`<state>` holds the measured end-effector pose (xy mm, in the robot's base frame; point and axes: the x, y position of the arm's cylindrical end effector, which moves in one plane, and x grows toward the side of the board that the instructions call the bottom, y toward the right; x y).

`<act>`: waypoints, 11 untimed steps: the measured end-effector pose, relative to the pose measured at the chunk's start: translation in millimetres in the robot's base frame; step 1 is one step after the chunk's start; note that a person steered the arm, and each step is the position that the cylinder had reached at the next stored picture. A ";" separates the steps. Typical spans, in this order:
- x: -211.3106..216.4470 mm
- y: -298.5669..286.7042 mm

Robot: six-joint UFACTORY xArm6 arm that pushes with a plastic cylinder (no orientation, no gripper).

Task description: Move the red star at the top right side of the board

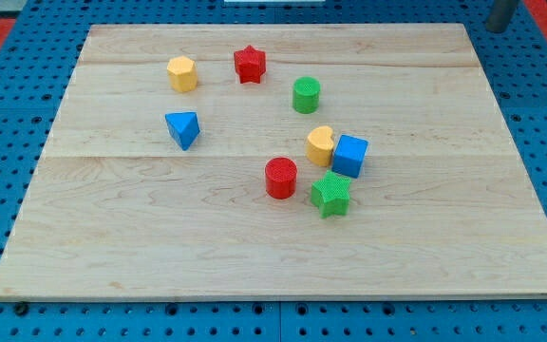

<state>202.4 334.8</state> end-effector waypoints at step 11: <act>70.0 -444.7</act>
<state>272.4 -109.9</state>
